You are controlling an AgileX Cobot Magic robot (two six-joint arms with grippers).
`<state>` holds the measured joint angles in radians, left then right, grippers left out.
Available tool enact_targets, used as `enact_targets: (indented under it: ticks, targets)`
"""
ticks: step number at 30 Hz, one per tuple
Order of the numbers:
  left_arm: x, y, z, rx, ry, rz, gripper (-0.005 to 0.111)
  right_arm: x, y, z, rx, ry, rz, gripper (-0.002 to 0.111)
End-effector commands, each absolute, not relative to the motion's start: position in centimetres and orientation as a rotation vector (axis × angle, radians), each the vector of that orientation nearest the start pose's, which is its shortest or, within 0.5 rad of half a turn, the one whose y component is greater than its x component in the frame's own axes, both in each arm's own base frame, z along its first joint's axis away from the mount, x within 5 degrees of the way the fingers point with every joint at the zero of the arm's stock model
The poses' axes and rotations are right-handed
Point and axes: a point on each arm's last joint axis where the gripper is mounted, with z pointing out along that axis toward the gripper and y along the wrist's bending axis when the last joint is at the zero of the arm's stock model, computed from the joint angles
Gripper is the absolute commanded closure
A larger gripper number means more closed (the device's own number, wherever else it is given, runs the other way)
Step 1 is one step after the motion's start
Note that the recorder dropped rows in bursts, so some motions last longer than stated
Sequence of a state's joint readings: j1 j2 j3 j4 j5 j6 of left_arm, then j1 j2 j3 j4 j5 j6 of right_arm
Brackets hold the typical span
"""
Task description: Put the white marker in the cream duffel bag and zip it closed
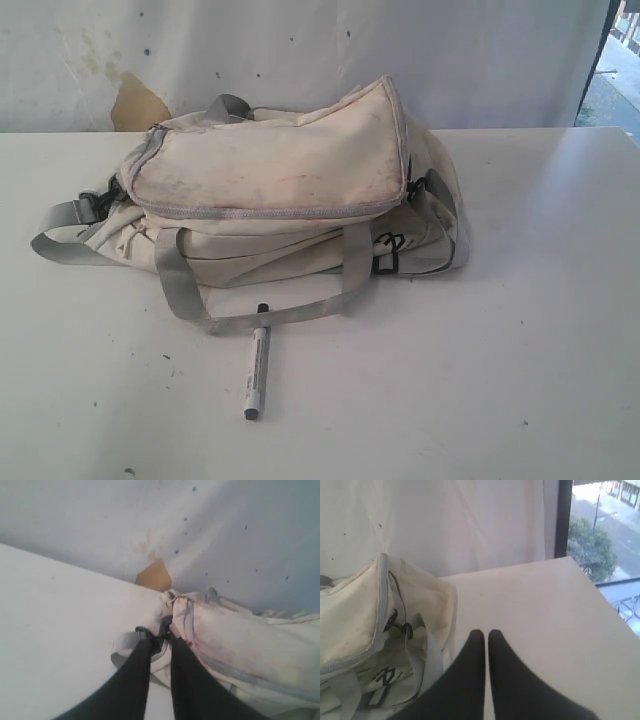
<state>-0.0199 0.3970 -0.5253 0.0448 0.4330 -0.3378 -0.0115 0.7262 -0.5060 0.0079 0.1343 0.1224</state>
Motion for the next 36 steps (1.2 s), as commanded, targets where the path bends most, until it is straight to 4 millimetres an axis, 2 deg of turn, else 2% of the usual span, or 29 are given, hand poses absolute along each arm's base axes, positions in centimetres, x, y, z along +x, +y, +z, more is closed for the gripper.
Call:
enact_targets:
  ticks: [1,7,9,12,17,22,31,36]
  targets:
    - [10.9,-0.1,31.2,-0.344,1.884,-0.244,0.073,16.3,-0.1,29.9,0.202,1.870,0.147,0.090]
    - [14.0,-0.1,29.5,-0.370,2.013,-0.228,0.046,17.9,0.0,29.4,0.248,1.941,0.179,0.062]
    - [15.1,-0.2,28.8,-0.376,2.052,-0.222,0.034,18.7,0.1,29.2,0.271,1.987,0.195,0.058]
    - [16.9,-0.2,28.3,-0.387,2.117,-0.211,0.025,19.8,0.3,29.1,0.325,2.060,0.244,0.057]
    - [20.5,-0.3,28.5,-0.420,2.262,-0.182,0.025,22.1,0.6,29.2,0.314,2.182,0.274,0.056]
    - [24.3,-0.5,29.5,-0.382,2.351,-0.163,0.025,24.6,1.7,28.9,0.216,2.248,0.321,0.045]
    - [30.9,-1.8,29.5,-0.332,2.457,-0.295,0.025,29.3,6.2,27.1,0.059,2.367,0.426,0.043]
    - [34.6,-2.2,29.0,-0.271,2.532,-0.322,0.025,31.0,8.5,26.3,-0.009,2.412,0.460,0.043]
